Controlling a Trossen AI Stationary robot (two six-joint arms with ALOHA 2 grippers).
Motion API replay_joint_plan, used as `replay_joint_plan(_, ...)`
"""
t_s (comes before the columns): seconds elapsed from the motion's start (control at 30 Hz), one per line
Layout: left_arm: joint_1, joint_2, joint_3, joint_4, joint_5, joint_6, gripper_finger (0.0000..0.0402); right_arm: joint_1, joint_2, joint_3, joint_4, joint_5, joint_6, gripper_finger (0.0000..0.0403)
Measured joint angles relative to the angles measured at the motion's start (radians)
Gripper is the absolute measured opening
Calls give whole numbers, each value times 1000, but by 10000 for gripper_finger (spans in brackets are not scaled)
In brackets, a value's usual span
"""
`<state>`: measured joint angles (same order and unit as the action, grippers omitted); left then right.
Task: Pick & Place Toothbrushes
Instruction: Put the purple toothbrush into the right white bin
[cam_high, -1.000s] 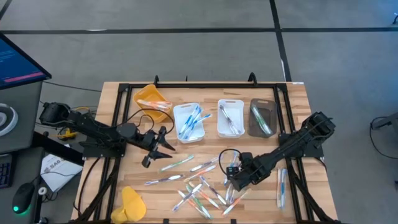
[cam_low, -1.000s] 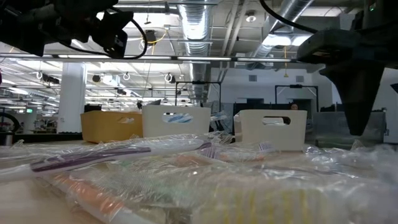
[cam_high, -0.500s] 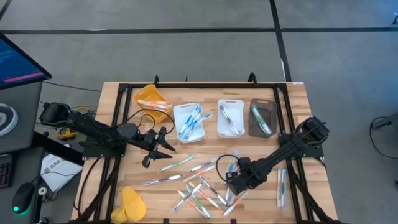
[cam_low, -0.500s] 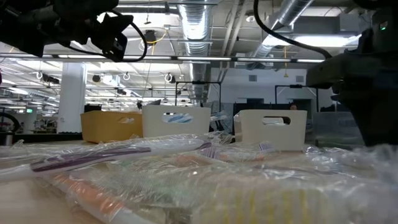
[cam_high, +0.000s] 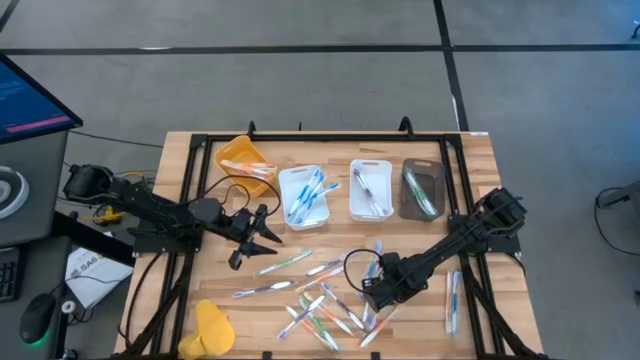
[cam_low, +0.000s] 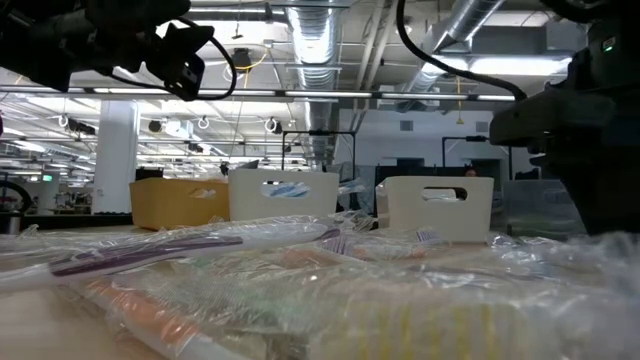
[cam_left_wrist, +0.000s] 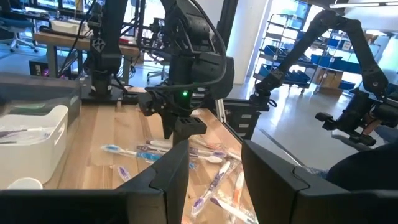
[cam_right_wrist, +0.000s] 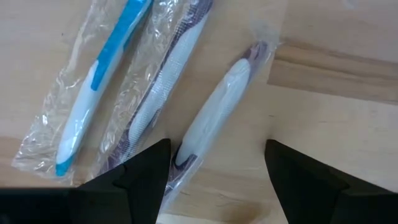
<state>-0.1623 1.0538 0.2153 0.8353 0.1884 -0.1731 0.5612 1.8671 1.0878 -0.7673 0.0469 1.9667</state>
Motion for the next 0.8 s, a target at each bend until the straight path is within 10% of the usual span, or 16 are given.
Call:
replay_joint_plan(0.27,0,0,0,-9,0,0,140,-11,3,0,-28,-2,-53,209)
replay_joint_plan(0.57,0,0,0,-27,0,0,140,-13,3,-1,-41,30,-163,27)
replay_joint_plan(0.8,0,0,0,-44,0,0,140,-15,3,-1,-53,39,-190,16)
